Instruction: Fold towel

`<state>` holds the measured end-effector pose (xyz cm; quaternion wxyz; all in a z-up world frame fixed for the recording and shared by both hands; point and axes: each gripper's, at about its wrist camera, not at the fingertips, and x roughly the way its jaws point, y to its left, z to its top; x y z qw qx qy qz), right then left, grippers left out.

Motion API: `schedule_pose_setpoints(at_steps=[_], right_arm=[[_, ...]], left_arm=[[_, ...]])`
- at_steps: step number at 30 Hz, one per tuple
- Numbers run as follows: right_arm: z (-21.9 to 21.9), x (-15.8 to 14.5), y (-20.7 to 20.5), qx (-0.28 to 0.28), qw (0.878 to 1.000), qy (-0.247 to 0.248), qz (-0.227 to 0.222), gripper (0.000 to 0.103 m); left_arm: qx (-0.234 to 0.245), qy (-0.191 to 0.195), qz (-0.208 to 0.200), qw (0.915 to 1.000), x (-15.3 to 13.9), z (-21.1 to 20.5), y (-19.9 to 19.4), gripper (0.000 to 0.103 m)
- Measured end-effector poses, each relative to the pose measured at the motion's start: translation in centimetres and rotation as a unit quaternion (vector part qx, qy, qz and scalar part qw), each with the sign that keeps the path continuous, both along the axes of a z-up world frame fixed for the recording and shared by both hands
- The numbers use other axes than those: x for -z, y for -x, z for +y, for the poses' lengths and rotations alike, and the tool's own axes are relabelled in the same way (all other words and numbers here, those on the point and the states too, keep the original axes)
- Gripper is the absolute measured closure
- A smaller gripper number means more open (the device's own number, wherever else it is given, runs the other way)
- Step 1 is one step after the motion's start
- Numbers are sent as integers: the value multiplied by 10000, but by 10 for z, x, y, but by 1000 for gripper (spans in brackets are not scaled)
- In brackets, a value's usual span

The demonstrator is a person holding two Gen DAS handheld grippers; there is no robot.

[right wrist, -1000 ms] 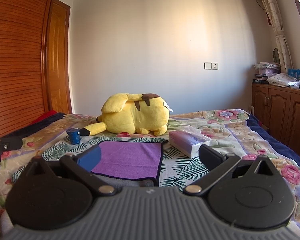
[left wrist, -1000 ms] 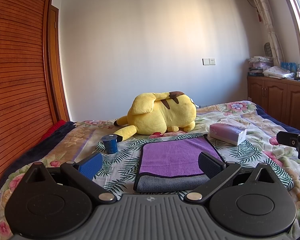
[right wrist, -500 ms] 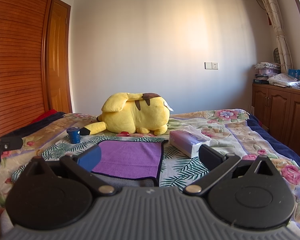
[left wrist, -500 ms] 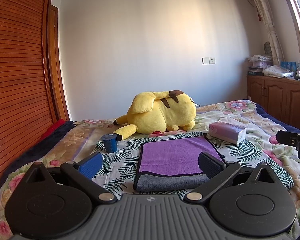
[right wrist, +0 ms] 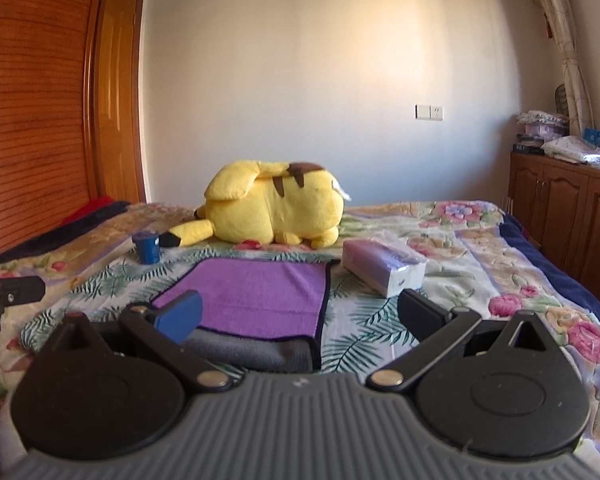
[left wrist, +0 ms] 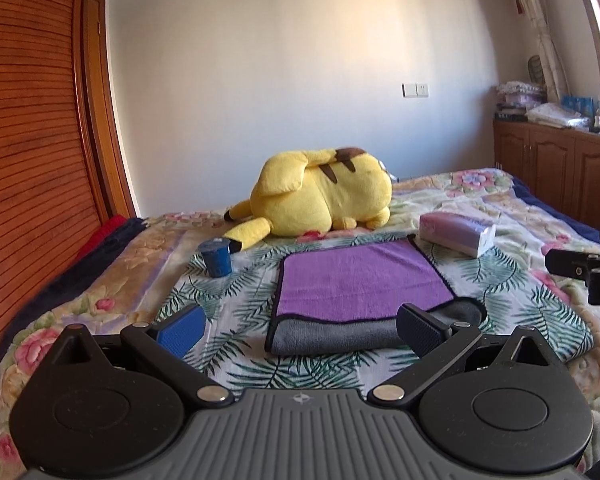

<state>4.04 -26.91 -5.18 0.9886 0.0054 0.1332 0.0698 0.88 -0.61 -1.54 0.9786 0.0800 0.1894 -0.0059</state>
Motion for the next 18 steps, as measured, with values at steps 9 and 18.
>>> schedule_pose_setpoints(at_steps=[9, 18], right_arm=[[6, 4, -12, -79, 9999, 87, 120, 0], [14, 10, -33, -156, 9992, 245, 288, 0]], left_arm=[[-13, -52, 342, 9994, 8, 2, -19, 0], [20, -91, 602, 9981, 20, 2, -46, 0]])
